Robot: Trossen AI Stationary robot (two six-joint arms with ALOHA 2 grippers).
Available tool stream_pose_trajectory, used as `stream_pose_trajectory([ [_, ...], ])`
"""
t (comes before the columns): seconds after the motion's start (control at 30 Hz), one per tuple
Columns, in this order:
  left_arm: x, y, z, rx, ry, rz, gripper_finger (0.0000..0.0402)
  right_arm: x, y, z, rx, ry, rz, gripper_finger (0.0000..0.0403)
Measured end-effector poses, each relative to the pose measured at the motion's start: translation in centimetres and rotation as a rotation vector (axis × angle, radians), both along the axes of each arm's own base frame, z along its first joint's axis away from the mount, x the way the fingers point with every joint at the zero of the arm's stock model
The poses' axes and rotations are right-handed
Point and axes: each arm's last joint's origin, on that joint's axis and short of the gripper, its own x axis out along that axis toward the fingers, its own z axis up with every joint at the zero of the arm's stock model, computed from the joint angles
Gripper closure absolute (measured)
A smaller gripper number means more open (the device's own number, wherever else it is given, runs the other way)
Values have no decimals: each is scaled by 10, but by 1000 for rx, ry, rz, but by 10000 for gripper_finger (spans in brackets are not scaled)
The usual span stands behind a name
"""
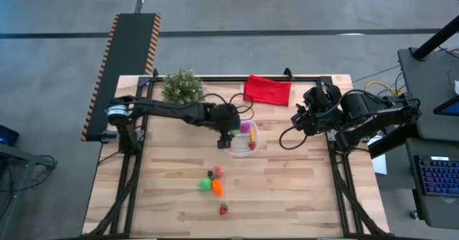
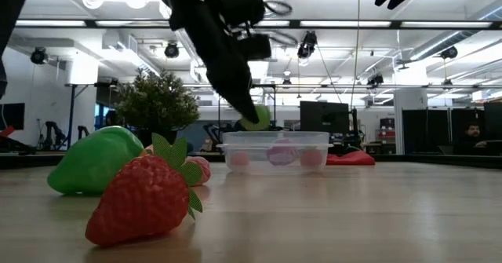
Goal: Pick and placing Produce into tupperware
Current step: Put the green cabbage into the transparent container
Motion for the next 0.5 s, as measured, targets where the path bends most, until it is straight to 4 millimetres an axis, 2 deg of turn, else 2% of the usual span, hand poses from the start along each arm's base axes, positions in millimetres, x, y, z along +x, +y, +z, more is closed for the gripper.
stream_pose_trajectory([
  [0.17,6,4,-28,-80,139,56,166,0,0,0,-4,9,5,204],
  [0.27,9,4,-32,-84,178,59,166,0,0,0,-6,13,9,204],
  [0.5,16,8,-9,-2,48,101,166,-1,0,0,-9,18,12,204],
])
